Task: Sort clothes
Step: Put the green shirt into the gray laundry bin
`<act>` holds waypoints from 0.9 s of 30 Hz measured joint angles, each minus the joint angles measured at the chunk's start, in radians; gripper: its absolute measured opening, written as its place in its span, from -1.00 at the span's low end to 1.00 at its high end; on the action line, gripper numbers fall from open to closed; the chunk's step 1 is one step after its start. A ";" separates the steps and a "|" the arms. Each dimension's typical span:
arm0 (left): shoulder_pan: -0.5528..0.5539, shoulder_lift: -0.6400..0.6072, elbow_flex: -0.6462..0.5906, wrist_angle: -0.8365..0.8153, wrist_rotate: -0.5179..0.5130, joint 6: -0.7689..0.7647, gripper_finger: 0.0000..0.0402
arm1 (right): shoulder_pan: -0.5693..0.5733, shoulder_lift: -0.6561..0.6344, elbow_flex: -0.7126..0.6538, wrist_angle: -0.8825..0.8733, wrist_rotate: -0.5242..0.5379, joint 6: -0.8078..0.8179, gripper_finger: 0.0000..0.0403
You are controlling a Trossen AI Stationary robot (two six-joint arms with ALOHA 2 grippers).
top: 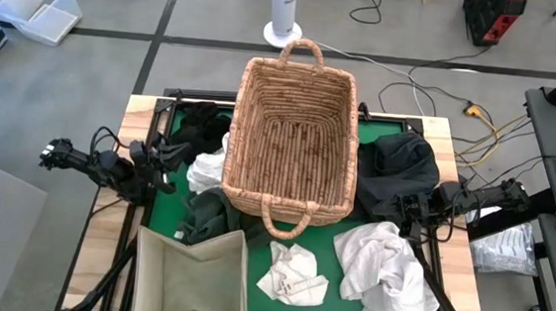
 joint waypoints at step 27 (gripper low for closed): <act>0.000 0.104 0.122 -0.032 0.066 0.030 -1.00 | 0.001 -0.002 0.000 0.423 0.025 0.407 -0.84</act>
